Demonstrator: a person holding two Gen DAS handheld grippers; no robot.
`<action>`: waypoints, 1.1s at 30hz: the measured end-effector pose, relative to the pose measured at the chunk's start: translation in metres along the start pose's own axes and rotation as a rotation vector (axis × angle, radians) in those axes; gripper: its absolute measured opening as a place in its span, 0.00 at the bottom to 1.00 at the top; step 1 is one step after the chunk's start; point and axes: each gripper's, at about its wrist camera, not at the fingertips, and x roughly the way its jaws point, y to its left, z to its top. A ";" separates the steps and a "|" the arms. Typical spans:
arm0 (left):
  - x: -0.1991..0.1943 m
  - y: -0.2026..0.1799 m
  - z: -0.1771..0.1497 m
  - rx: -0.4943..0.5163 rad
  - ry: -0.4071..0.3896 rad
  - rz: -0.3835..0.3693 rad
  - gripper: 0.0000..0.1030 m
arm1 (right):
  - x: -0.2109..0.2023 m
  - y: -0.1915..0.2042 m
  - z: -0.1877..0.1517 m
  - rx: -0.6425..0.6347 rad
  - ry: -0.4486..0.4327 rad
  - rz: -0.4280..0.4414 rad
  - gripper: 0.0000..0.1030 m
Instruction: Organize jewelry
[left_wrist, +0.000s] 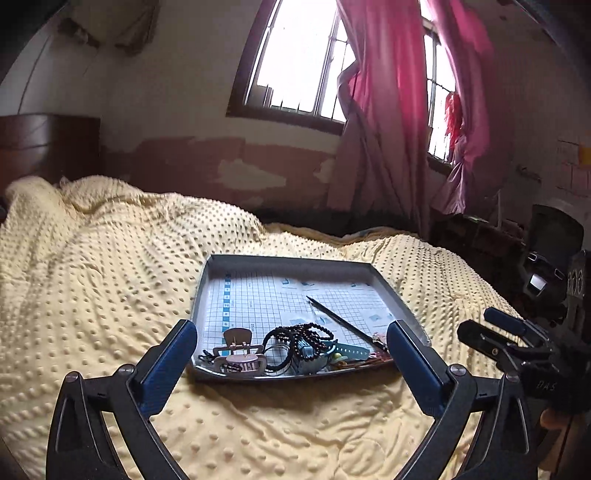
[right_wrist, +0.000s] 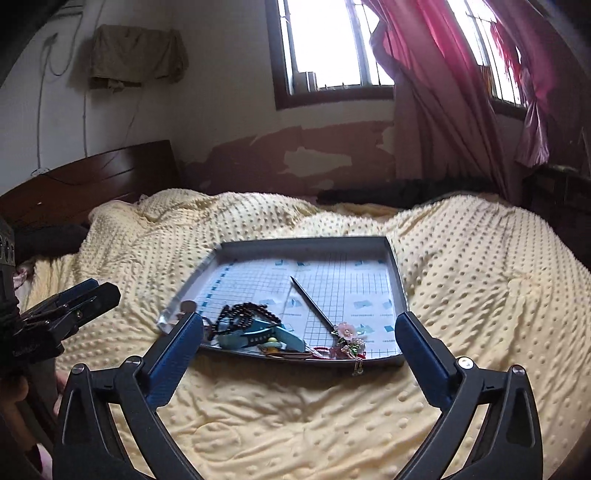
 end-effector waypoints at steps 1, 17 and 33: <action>-0.011 -0.001 -0.002 0.007 -0.014 0.011 1.00 | -0.008 0.002 0.000 -0.010 -0.010 0.000 0.99; -0.124 -0.007 -0.051 0.031 -0.082 0.067 1.00 | -0.123 0.021 -0.043 -0.043 -0.137 -0.003 0.99; -0.127 -0.014 -0.085 0.065 -0.054 0.096 1.00 | -0.124 0.003 -0.081 0.018 -0.094 -0.021 0.99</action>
